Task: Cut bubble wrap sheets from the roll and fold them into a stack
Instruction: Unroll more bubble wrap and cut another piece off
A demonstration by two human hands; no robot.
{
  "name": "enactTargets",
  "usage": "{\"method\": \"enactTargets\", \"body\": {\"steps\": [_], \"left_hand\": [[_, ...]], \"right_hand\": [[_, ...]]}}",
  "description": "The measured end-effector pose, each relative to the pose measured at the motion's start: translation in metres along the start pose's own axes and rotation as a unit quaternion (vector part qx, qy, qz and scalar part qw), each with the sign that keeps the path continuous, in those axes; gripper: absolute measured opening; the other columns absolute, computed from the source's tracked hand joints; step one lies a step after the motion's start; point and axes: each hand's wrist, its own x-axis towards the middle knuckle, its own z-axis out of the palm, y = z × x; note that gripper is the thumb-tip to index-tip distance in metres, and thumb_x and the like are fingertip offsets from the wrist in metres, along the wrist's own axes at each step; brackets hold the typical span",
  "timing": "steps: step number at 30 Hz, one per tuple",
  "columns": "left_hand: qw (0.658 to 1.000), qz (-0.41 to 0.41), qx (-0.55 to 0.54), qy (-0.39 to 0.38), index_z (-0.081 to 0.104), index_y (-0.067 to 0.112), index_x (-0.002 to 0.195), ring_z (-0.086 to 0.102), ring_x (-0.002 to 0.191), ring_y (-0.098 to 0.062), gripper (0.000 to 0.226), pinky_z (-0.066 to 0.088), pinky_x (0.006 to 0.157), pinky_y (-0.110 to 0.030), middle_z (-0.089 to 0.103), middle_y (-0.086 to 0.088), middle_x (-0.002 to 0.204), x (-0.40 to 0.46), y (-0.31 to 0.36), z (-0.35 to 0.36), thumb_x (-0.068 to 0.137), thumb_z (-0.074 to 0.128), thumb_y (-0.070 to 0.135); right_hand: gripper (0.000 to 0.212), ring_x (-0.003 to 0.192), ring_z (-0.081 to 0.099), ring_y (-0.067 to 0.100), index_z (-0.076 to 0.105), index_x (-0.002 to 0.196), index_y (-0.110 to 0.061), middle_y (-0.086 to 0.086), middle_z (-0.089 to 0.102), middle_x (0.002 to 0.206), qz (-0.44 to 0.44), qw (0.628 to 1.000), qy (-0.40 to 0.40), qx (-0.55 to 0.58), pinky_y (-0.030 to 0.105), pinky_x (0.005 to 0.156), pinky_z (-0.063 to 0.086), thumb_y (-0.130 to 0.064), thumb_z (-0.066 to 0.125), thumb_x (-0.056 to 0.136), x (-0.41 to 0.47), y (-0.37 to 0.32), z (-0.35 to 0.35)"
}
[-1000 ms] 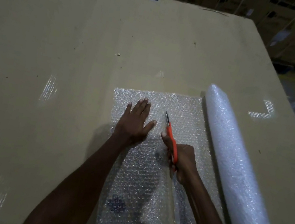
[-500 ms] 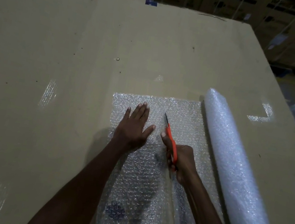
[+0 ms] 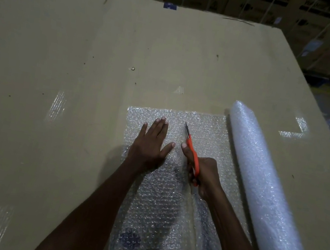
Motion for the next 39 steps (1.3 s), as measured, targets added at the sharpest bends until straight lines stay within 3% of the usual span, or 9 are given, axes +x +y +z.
{"method": "enactTargets", "body": {"steps": [7,13,18,22,26,31,39], "left_hand": [[1.000,0.001,0.002,-0.002,0.004,0.014,0.160,-0.010,0.153,-0.010,0.074,-0.008,0.124,-0.041,-0.006,-0.001,0.167,0.000,0.001,-0.001,0.104,0.018,0.059],[1.000,0.008,0.015,0.003,0.008,0.012,0.160,-0.006,0.154,-0.012,0.075,-0.006,0.125,-0.042,-0.002,-0.003,0.168,0.001,-0.001,0.000,0.102,0.018,0.059],[1.000,0.009,0.023,0.009,0.009,0.012,0.160,-0.006,0.154,-0.013,0.076,-0.003,0.125,-0.044,0.000,-0.004,0.168,0.000,-0.001,0.002,0.102,0.016,0.059],[1.000,0.010,0.025,0.015,0.011,0.012,0.160,-0.005,0.154,-0.013,0.075,-0.001,0.125,-0.045,0.001,-0.004,0.168,0.001,-0.002,0.003,0.102,0.019,0.058],[1.000,0.009,0.019,0.016,0.009,0.013,0.160,-0.007,0.154,-0.012,0.073,-0.005,0.125,-0.042,-0.002,-0.003,0.168,0.000,-0.001,0.004,0.104,0.019,0.058],[1.000,0.009,0.022,0.021,0.011,0.012,0.160,-0.005,0.154,-0.013,0.073,-0.004,0.125,-0.043,-0.001,-0.004,0.168,-0.001,0.000,0.003,0.103,0.019,0.058],[0.999,0.008,0.019,0.030,0.013,0.012,0.160,-0.004,0.154,-0.012,0.074,-0.001,0.125,-0.044,0.002,-0.003,0.168,-0.002,0.000,0.003,0.103,0.018,0.059]], "right_hand": [[0.055,0.040,0.036,0.017,0.063,0.070,-0.001,0.016,0.047,0.060,0.004,1.000,0.002,0.000,0.021,0.038,0.026,-0.050,0.088,0.071,0.002,-0.002,0.001],[0.054,0.039,0.037,0.016,0.062,0.062,-0.004,0.013,0.049,0.055,0.007,1.000,0.009,-0.016,0.022,0.041,0.025,-0.050,0.088,0.070,0.007,-0.013,0.003],[0.052,0.037,0.037,0.013,0.066,0.077,-0.001,0.014,0.049,0.060,0.010,1.000,-0.004,-0.006,0.020,0.039,0.025,-0.050,0.086,0.073,0.006,-0.014,0.004],[0.052,0.037,0.037,0.014,0.059,0.059,-0.007,0.011,0.048,0.054,0.011,1.000,0.003,-0.010,0.020,0.039,0.025,-0.048,0.087,0.073,0.011,-0.018,0.008],[0.050,0.036,0.036,0.013,0.066,0.072,-0.001,0.013,0.048,0.057,0.007,1.000,0.001,-0.004,0.020,0.038,0.025,-0.047,0.087,0.073,0.012,-0.015,0.009],[0.052,0.036,0.039,0.013,0.062,0.059,-0.007,0.008,0.051,0.050,0.013,1.000,0.002,-0.013,0.019,0.037,0.026,-0.050,0.087,0.074,0.018,-0.024,0.011],[0.052,0.034,0.038,0.013,0.061,0.057,-0.006,0.008,0.050,0.049,0.007,1.000,-0.001,-0.016,0.018,0.037,0.026,-0.049,0.086,0.074,0.022,-0.024,0.013]]}}
